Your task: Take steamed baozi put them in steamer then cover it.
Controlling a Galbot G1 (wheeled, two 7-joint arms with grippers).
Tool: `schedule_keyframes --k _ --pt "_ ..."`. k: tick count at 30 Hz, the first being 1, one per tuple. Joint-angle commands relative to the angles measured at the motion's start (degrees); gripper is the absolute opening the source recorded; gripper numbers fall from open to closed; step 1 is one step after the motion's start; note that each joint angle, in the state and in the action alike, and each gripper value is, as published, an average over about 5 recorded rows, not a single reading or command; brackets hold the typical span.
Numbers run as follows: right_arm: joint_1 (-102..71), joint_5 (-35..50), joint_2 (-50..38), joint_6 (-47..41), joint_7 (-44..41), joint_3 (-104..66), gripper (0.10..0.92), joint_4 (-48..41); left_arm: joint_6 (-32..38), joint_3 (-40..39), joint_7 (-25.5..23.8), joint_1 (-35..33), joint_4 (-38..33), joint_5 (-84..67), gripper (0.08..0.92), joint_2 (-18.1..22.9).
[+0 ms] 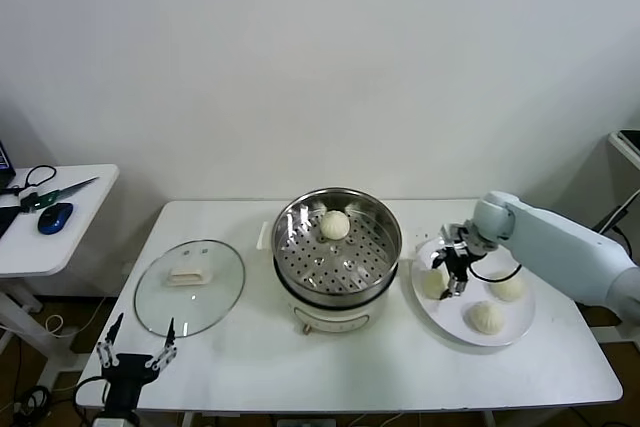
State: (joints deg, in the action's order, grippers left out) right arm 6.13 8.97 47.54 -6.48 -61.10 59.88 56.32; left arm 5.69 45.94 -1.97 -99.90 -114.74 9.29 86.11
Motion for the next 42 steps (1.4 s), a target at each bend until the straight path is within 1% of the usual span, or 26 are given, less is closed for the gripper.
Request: schedule_keyframes --k 1,5,9,15,22,26,32,37,42 --pt "4.24 3.17 -2.3 -0.22 0.23 2.19 0.723 2.17 0.04 -0.06 0.02 -0.09 0.0 0.02 0.823 0.07" --pt "12.9 8.77 -4.44 -0.25 0.19 8.0 0.721 4.31 0.07 -0.19 0.01 -0.21 -0.31 -0.01 0.823 0.05" --pt "25.82 17.2 -4.51 -0.47 -0.02 18.03 0.721 5.85 0.01 -0.51 -0.01 -0.39 -0.84 -0.01 0.823 0.09" --pt "42.33 28.35 0.56 -1.98 0.27 29.83 0.721 9.07 0.23 -1.46 0.0 -0.7 -1.42 -0.02 0.823 0.19" --pt "45.71 38.25 7.6 -6.59 3.71 32.02 0.721 13.36 0.01 -2.9 0.03 -1.86 -2.79 -0.57 0.823 0.3" --pt "44.34 41.09 12.09 -8.53 7.41 31.25 0.721 14.51 0.24 -3.17 0.04 -2.3 -3.2 -0.46 0.823 0.03" --pt "40.83 42.37 19.34 -10.01 11.05 30.73 0.721 14.48 0.76 -3.69 -0.03 -2.82 -3.35 -0.23 0.823 -0.8" --pt "36.81 42.31 24.55 -10.64 12.57 30.77 0.723 12.54 0.82 -3.72 -0.02 -2.86 -3.39 -0.21 0.823 -0.97" --pt "33.42 41.67 27.67 -10.77 12.9 31.5 0.722 10.7 0.76 -3.64 -0.04 -2.81 -3.58 -0.1 0.823 -0.83"
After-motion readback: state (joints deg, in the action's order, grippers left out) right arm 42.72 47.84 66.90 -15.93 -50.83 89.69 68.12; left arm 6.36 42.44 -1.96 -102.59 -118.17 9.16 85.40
